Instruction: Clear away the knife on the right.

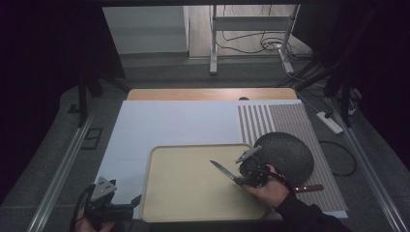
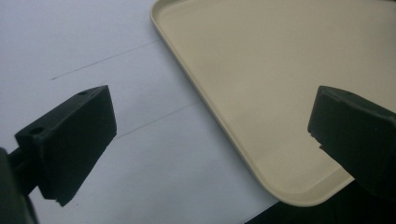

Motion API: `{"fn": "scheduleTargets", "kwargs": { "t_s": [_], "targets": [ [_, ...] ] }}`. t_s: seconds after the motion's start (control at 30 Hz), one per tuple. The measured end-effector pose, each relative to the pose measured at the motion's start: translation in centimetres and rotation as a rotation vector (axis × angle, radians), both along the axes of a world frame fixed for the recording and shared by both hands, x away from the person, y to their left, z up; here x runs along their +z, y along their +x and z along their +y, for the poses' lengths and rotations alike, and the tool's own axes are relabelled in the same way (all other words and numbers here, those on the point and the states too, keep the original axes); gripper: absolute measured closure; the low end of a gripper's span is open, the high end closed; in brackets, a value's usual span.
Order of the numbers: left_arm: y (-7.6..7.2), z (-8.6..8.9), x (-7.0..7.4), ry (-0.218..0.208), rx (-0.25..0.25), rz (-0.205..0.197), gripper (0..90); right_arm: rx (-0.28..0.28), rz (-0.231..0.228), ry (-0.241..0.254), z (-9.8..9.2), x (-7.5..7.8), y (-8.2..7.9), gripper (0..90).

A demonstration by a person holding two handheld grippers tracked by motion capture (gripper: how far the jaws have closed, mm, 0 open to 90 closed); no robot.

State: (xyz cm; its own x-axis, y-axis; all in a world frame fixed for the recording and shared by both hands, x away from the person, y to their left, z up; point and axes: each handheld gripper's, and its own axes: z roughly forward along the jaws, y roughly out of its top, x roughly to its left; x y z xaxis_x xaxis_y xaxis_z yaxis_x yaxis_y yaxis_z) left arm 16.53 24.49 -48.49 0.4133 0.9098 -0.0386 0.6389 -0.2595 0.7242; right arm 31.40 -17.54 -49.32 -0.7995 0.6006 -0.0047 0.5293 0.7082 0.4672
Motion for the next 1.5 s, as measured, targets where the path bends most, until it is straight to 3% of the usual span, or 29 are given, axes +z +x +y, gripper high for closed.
{"fn": "scheduleTargets", "kwargs": {
  "t_s": [0.1, 0.2, 0.33, 0.47, 0.67, 1.13, 1.5],
  "targets": [
    [0.0, 0.0, 0.0, 0.002, -0.001, 0.001, 1.1, -0.006, -0.012, 0.051, -0.3, 0.9, 0.5, 51.4],
    [0.0, -0.1, 0.0, 0.006, -0.002, 0.002, 1.1, 0.049, 0.000, 0.079, 0.2, 1.1, 0.5, 66.5],
    [0.0, -0.1, 0.0, 0.008, -0.002, 0.002, 1.1, 0.142, 0.006, 0.025, 1.9, 0.4, 0.3, 86.4],
    [0.0, -0.1, 0.0, 0.008, -0.001, 0.003, 1.0, 0.172, -0.008, -0.025, 3.4, -0.4, 0.6, 90.0],
    [0.0, -0.1, 0.0, 0.008, -0.001, 0.002, 1.1, 0.140, 0.000, -0.052, 3.0, -1.0, 1.1, 90.0],
    [0.0, -0.1, 0.0, 0.012, -0.001, 0.001, 1.1, -0.009, 0.041, -0.031, -1.9, -0.7, 2.2, 90.0],
    [0.0, -0.1, 0.0, 0.010, -0.001, 0.001, 1.1, -0.041, 0.041, -0.041, -2.6, -0.6, 2.6, 88.0]
  ]
}}
